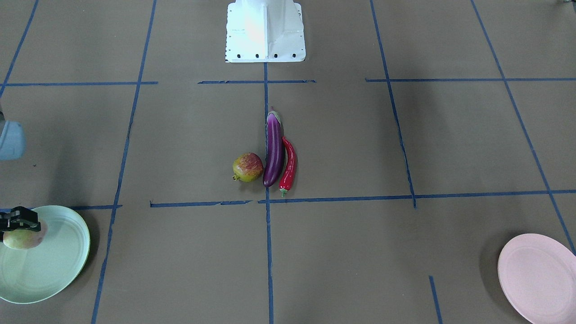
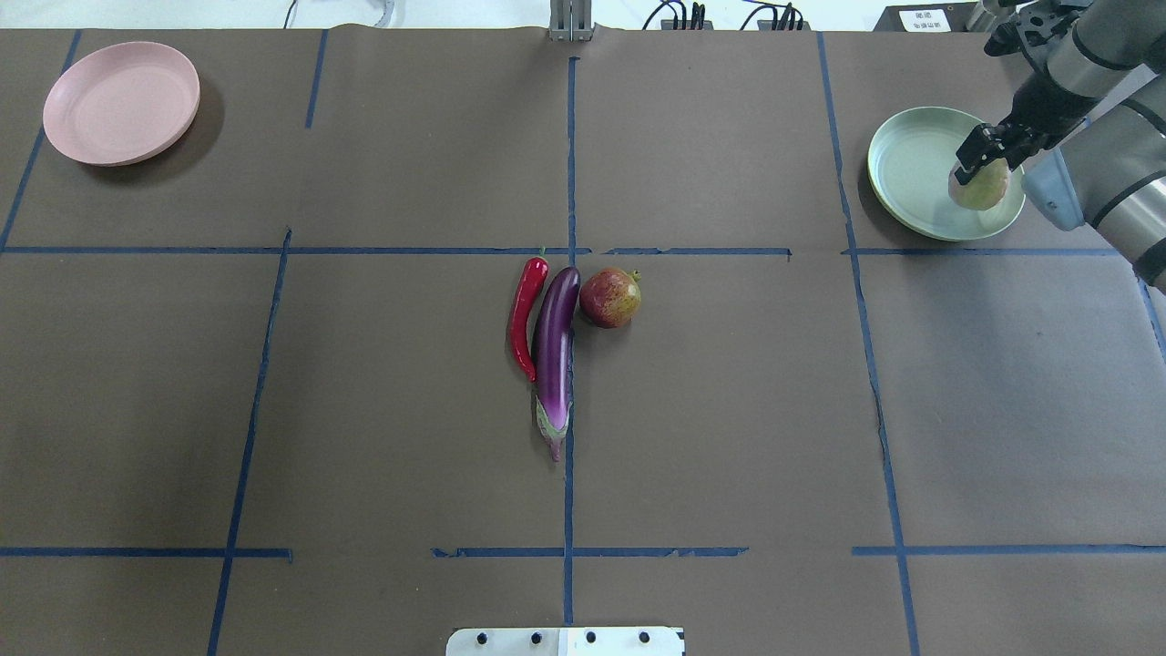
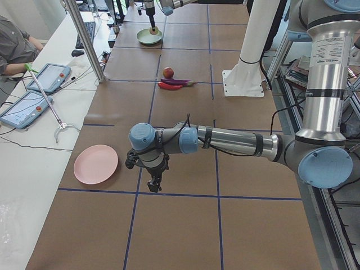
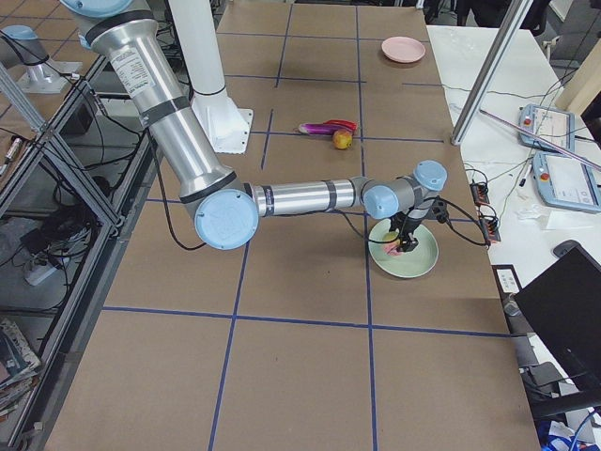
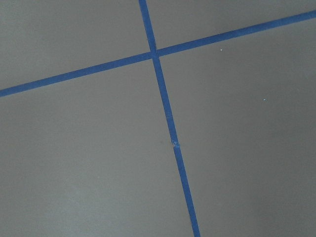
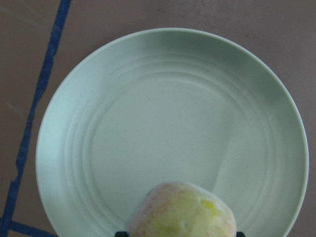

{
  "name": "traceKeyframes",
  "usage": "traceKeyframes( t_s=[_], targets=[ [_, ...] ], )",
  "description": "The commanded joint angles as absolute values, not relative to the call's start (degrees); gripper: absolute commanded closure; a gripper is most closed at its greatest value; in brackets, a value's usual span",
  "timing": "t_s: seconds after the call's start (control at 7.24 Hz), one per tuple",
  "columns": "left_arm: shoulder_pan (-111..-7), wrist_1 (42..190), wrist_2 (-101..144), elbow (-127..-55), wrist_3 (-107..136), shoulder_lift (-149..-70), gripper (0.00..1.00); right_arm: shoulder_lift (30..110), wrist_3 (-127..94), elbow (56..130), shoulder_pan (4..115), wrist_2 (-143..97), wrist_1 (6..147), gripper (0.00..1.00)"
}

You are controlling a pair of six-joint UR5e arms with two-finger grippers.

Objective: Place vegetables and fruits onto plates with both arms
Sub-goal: 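Lift the apple and carry it with the right gripper to the green plate, then open the right gripper to release the apple and withdraw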

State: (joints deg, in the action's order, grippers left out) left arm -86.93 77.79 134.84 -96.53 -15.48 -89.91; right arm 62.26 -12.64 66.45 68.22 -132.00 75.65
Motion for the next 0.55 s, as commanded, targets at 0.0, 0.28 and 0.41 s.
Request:
traceKeyframes(
  t_s=[0.0,0.28,0.41],
  targets=[
    [-86.92,77.87,135.0,-96.5,-15.47,-89.91,0.0,62.67,-13.09,66.36,68.64,-132.01,74.97,0.0],
    [-86.92,77.78,134.91,-96.42,-15.47,-89.91,0.0,63.02,-13.01,66.88,72.4,-132.45,75.06,0.0],
    [-86.84,77.78,135.0,-96.5,-15.47,-90.0,0.0,63.37,-12.75,67.15,74.6,-132.89,75.67,0.0]
  ],
)
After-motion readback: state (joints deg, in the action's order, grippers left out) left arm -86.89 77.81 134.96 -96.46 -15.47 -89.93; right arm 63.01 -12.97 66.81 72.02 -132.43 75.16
